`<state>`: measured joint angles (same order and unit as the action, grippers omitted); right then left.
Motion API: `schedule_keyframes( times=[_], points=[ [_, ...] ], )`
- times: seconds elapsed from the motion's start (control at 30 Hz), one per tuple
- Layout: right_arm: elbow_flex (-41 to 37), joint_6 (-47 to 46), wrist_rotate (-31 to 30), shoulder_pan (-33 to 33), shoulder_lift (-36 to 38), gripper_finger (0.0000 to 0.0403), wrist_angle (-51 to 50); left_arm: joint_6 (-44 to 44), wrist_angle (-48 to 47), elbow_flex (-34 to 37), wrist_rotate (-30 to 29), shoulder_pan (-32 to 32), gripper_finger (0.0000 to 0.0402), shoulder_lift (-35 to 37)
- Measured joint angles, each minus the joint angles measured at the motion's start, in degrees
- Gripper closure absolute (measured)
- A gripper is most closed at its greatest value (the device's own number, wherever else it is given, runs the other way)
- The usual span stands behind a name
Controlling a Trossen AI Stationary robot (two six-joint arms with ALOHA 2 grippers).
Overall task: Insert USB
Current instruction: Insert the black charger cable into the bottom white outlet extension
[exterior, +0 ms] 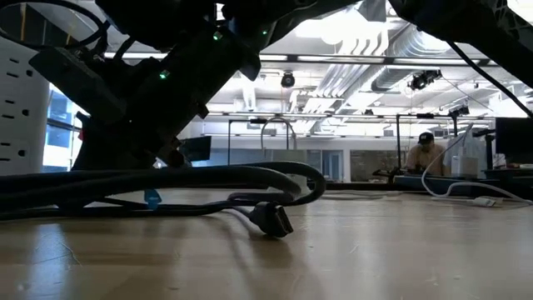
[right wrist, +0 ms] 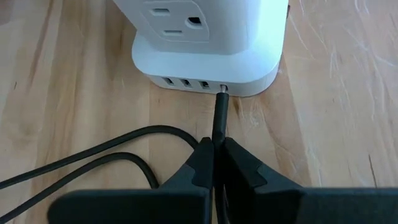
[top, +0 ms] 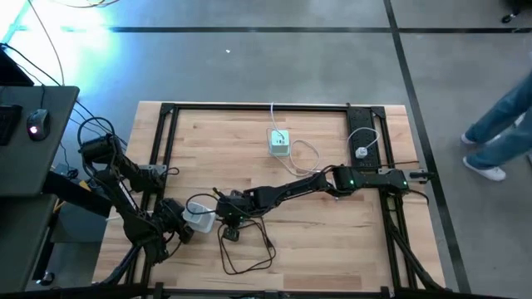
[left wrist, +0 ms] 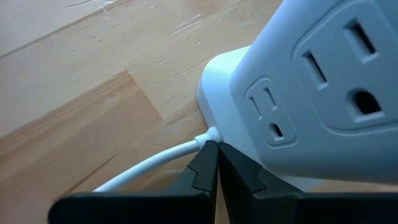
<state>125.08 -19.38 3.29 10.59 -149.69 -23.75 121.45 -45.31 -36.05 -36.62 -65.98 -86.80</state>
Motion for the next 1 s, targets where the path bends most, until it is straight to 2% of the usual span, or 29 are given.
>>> schedule_keyframes(
  times=[0.13,0.2,0.37,0.7,1.0],
  points=[
    [0.0,0.4,-0.1,0.0,0.0,0.0385,1.1,0.0,-0.1,0.0,0.1,0.0,0.0401,0.0],
    [0.0,0.6,-1.0,-0.1,-0.2,0.0375,7.1,0.0,0.0,0.0,0.1,0.0,0.0401,0.0],
    [0.1,1.9,-2.3,-0.1,-0.1,0.0351,7.4,0.1,0.4,-0.1,0.2,0.0,0.0401,0.0],
    [0.1,5.7,-1.9,-0.1,-0.1,0.0341,6.8,0.0,0.3,-0.1,0.7,0.0,0.0401,0.0],
    [0.1,8.7,-1.7,-0.2,0.2,0.0265,5.9,0.0,0.6,-0.1,0.9,0.0,0.0401,0.0]
  ],
)
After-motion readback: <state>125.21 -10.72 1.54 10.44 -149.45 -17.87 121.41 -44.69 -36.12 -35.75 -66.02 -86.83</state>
